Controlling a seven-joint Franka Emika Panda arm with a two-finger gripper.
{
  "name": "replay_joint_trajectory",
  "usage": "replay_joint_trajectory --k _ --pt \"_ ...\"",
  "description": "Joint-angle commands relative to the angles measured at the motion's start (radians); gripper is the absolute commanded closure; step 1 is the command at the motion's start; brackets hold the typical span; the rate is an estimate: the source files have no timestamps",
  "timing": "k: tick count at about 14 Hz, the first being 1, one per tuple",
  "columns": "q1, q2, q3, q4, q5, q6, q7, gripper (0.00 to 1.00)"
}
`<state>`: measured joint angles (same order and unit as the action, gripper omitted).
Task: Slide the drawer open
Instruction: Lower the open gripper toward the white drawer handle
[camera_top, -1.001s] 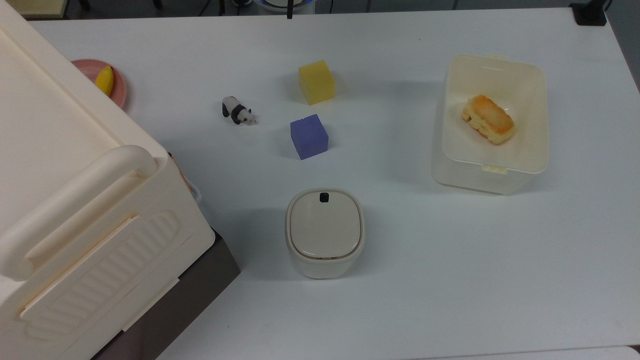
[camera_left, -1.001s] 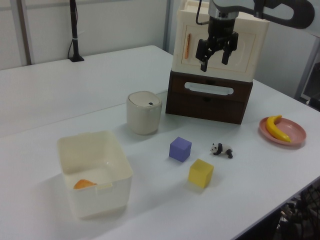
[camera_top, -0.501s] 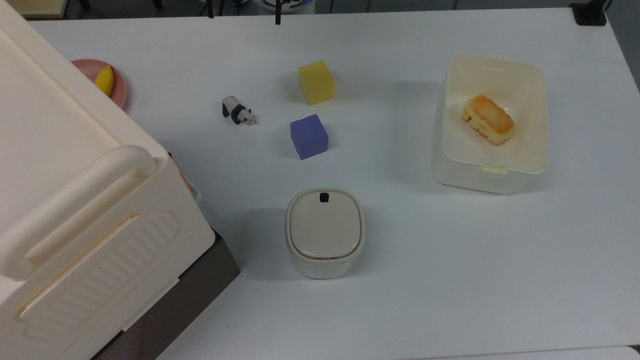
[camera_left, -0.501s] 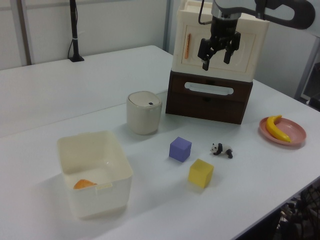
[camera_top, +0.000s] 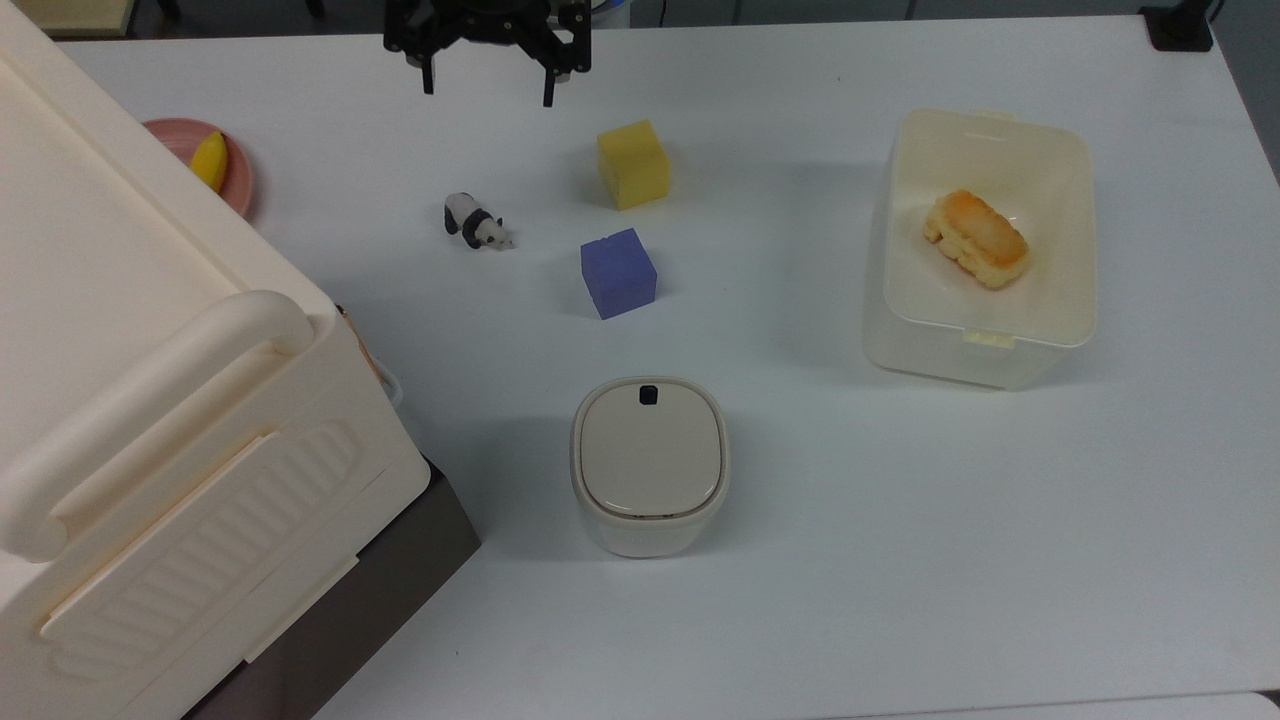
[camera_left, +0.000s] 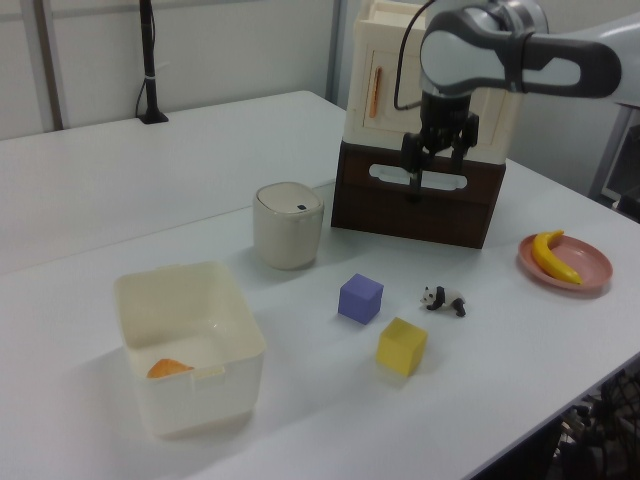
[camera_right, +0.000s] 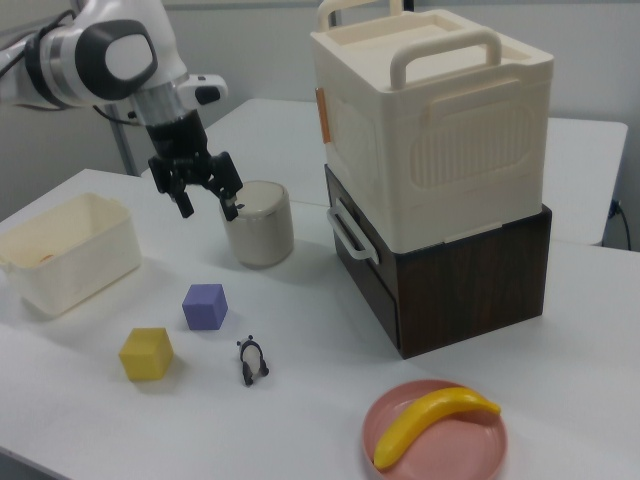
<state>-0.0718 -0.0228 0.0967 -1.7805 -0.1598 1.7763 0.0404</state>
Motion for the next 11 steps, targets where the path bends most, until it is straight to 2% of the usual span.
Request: replay_joint_trajectory --k 1,6,11 --pt "0.001 -0.06 -0.002 -0.137 -0.049 0.07 -0.011 0.0" --pt "0.003 -0.052 -0.002 -0.23 -0.095 0.17 -0.011 0.0" --pt "-0.008 -0.02 -0.002 -0.186 -0.103 0.205 -0.023 0.0"
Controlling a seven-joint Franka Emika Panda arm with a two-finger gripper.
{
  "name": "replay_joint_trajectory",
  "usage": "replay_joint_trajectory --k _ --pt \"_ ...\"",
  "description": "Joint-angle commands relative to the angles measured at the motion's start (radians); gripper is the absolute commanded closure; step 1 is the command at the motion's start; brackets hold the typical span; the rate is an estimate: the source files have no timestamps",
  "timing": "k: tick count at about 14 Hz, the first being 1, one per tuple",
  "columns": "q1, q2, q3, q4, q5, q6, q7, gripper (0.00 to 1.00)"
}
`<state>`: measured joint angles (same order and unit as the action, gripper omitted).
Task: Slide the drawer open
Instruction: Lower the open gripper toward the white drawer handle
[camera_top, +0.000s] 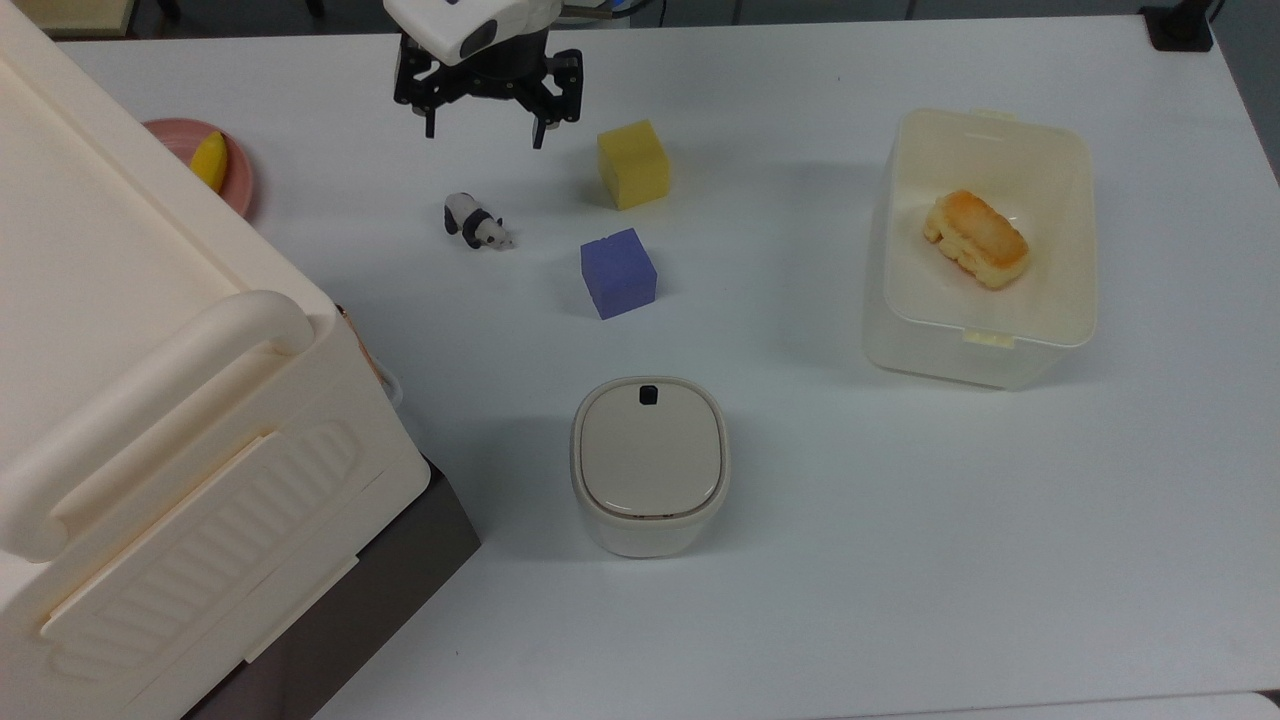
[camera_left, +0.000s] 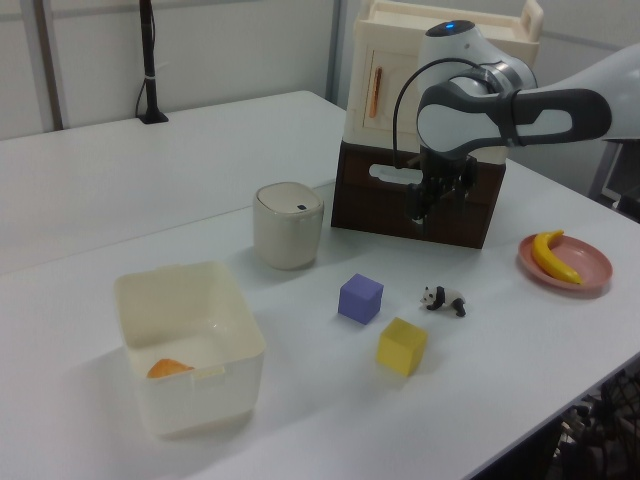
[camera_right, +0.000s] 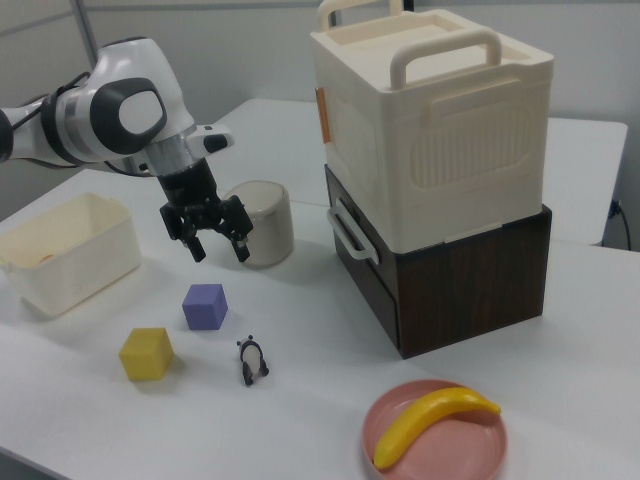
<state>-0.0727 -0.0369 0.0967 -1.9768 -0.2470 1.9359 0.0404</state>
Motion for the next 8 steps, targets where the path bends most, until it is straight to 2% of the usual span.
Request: replay_joint_trajectory --k 1,3,5,8 --pt "-0.022 -0.005 -0.002 0.012 -0.018 0.082 -0.024 0.0" --pt "-0.03 0.009 -0.003 0.013 -0.021 0.133 -0.049 0.0" --pt "-0.052 0.035 -0.002 0.015 -0.092 0.208 -0.1 0.0" --pt "-0.076 0.09 -0.002 0.029 -0.155 0.32 -0.137 0.0"
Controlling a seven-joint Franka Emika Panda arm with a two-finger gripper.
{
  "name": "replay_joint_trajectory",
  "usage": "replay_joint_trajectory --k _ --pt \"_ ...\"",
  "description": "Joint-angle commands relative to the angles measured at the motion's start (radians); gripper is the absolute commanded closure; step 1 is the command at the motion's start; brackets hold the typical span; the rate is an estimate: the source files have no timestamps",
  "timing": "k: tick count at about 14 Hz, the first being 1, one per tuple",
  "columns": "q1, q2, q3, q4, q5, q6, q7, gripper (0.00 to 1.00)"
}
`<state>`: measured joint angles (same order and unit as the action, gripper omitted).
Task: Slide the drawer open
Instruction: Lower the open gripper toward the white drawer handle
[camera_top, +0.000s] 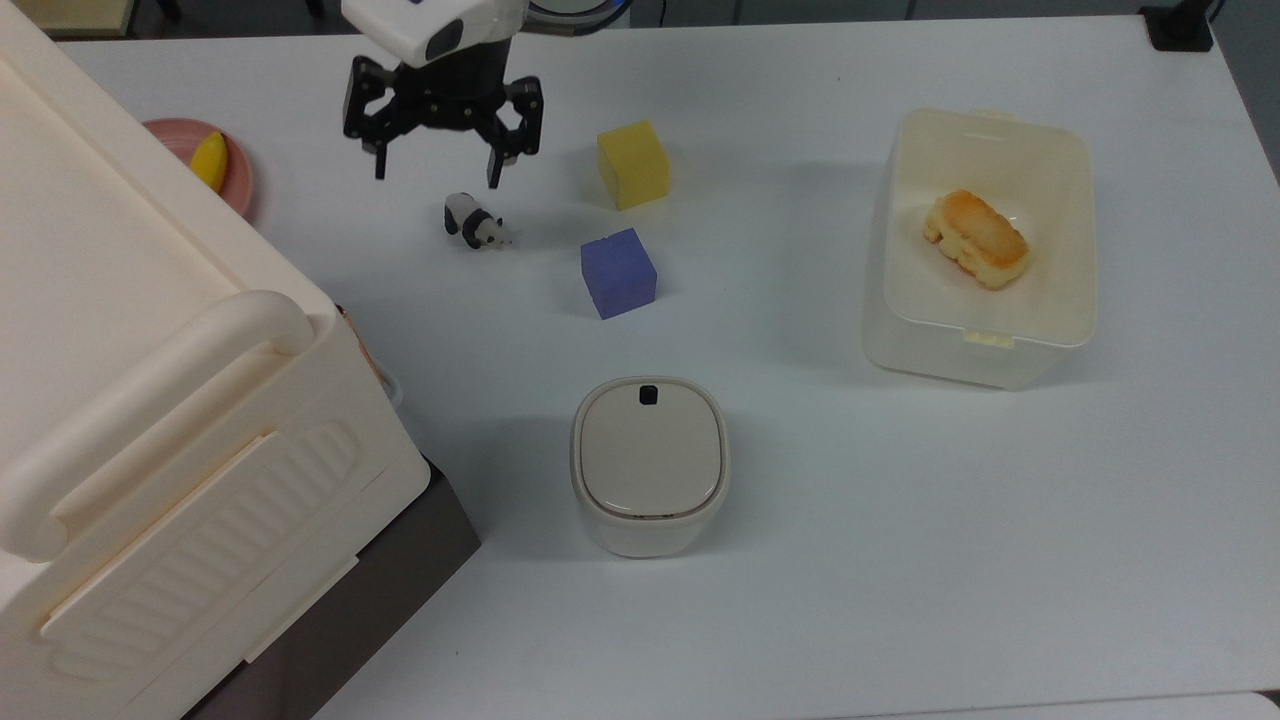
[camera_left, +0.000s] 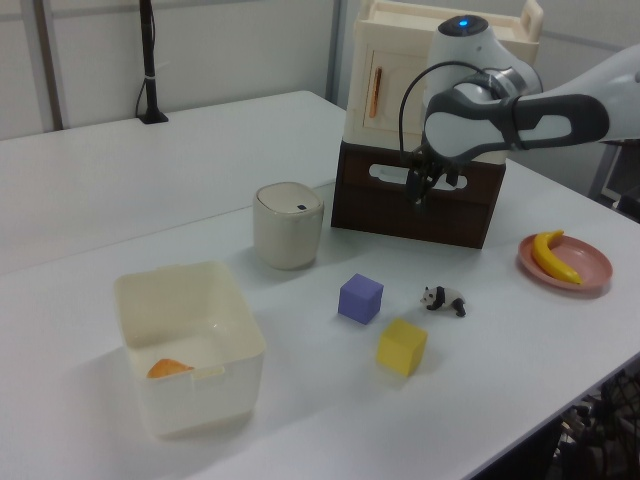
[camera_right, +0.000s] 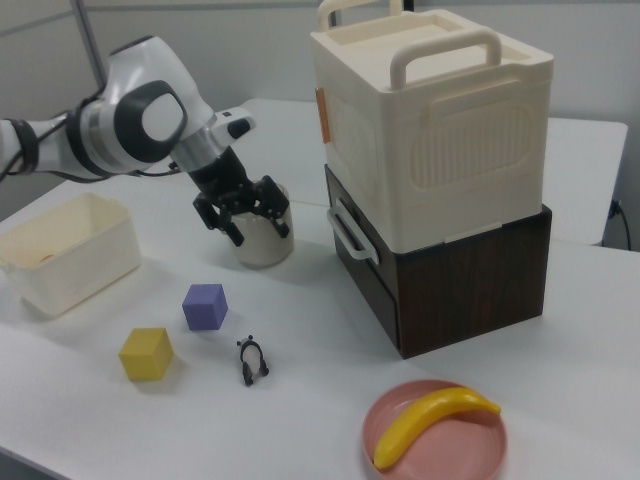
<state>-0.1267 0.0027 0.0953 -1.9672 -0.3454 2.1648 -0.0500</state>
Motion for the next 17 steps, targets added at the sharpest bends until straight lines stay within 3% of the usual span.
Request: replay_joint_trajectory --k 1,10,17 --pt "-0.03 0.071 0.0 0.034 -0.072 0.107 -0.05 0.0" --pt "-0.048 0.108 -0.002 0.106 -0.053 0.115 -0.028 0.0" --pt "-0.068 0.154 -0.002 0.114 -0.076 0.227 -0.04 0.0"
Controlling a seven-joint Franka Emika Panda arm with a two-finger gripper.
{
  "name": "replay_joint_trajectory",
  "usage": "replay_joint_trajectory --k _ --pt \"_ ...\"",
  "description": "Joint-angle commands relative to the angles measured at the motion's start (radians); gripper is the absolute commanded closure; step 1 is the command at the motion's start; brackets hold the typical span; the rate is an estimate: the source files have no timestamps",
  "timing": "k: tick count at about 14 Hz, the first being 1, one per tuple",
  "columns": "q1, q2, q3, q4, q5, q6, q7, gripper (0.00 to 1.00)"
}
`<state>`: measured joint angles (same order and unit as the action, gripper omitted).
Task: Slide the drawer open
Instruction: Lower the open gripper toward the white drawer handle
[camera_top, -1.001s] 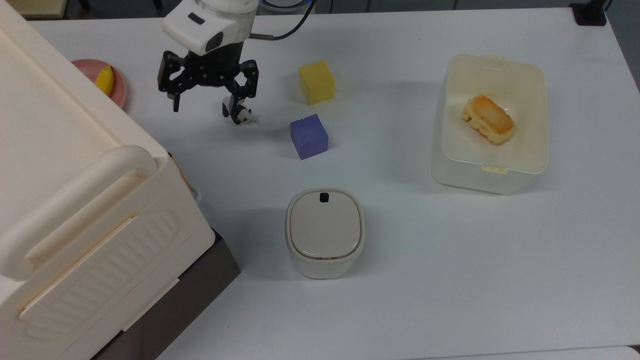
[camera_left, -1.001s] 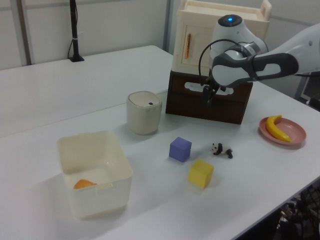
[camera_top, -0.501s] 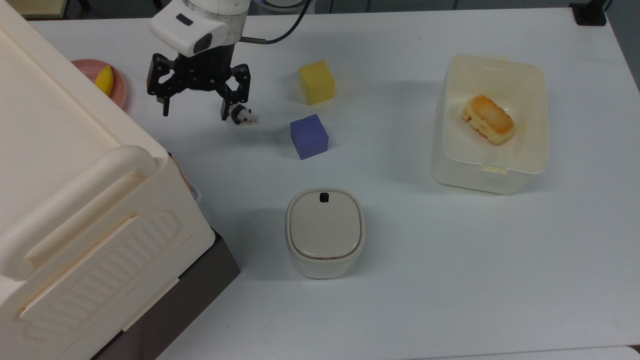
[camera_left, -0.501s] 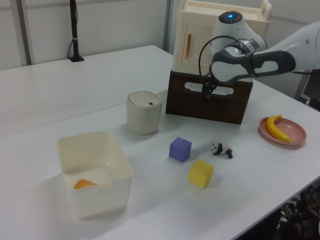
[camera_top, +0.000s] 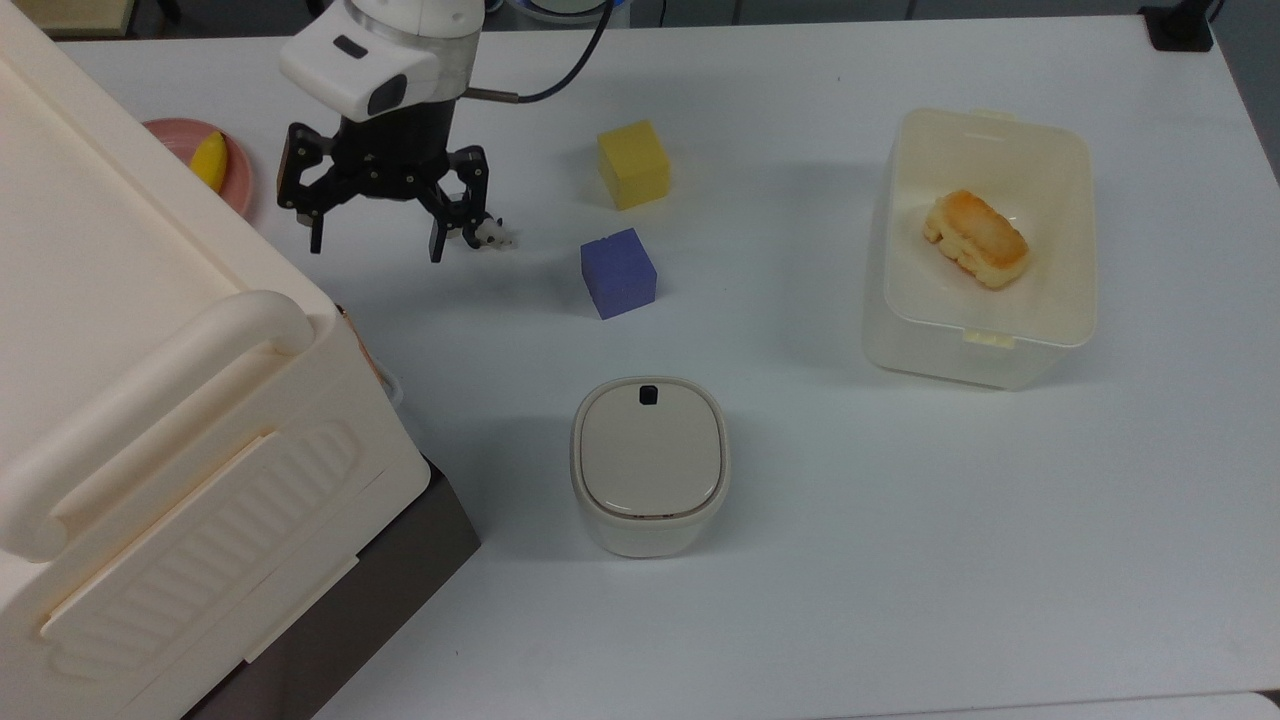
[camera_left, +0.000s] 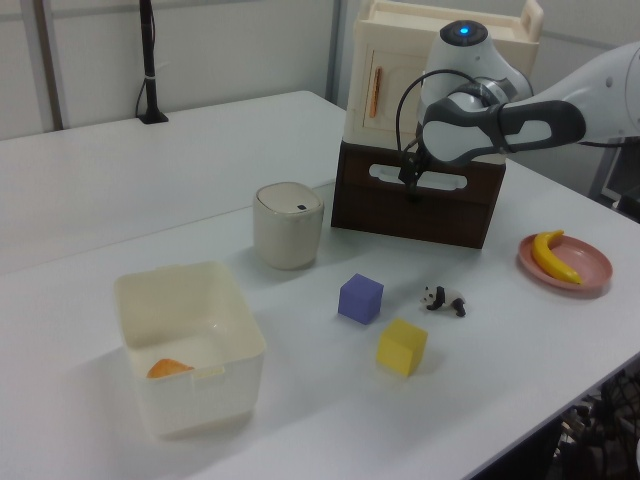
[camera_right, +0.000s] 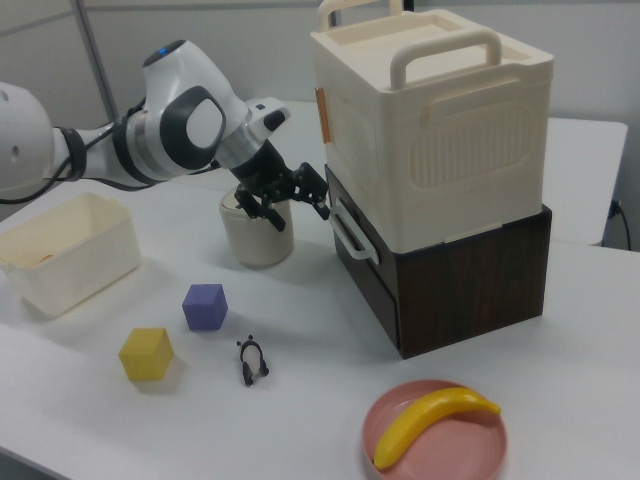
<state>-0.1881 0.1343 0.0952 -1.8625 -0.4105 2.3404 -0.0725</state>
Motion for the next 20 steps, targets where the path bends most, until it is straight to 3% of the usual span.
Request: replay_joint_trajectory --k 1,8,10,12,14,20 --pt "-0.007 0.03 -0.002 0.009 -0.027 0.065 -0.018 0.0" --pt "-0.008 0.048 -0.002 -0.004 -0.195 0.102 -0.007 0.0" --pt "-0.01 0.054 -0.002 -0.016 -0.279 0.102 -0.006 0.0" --pt "-0.007 0.048 -0.002 -0.032 -0.304 0.102 0.005 0.0" --pt "0.005 0.039 -0.002 -0.056 -0.323 0.1 0.046 0.0" --pt "0.033 0.045 -0.002 -0.07 -0.516 0.1 0.223 0.0"
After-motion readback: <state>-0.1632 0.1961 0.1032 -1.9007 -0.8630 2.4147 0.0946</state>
